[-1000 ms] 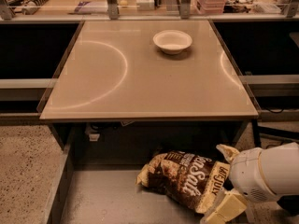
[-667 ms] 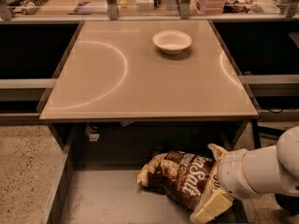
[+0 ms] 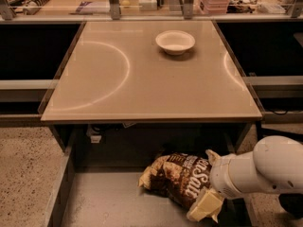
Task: Pick brown chip bag from top drawer and place on counter
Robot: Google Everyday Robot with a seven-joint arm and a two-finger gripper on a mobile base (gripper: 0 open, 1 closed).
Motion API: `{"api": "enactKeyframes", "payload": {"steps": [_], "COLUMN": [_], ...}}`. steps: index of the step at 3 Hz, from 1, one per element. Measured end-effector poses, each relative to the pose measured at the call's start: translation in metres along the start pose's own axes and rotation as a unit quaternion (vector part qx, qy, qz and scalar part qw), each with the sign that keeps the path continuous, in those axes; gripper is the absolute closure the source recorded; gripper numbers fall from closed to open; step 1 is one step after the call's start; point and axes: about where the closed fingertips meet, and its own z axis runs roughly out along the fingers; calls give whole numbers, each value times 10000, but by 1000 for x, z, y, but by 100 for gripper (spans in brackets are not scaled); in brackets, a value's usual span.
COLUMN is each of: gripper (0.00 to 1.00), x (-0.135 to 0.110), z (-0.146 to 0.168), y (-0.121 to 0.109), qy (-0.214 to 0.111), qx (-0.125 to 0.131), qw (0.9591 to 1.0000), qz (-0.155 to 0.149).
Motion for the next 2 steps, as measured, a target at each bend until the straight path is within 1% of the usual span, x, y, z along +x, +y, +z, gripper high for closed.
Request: {"api": "enactKeyframes", "payload": {"steps": [1, 2], "gripper": [19, 42], "x": [-1, -1], "z": [-1, -1], "y": [0, 0], "qy": [3, 3], "qx": [16, 16], "qw": [10000, 10000], "qz": [-17, -17]}}
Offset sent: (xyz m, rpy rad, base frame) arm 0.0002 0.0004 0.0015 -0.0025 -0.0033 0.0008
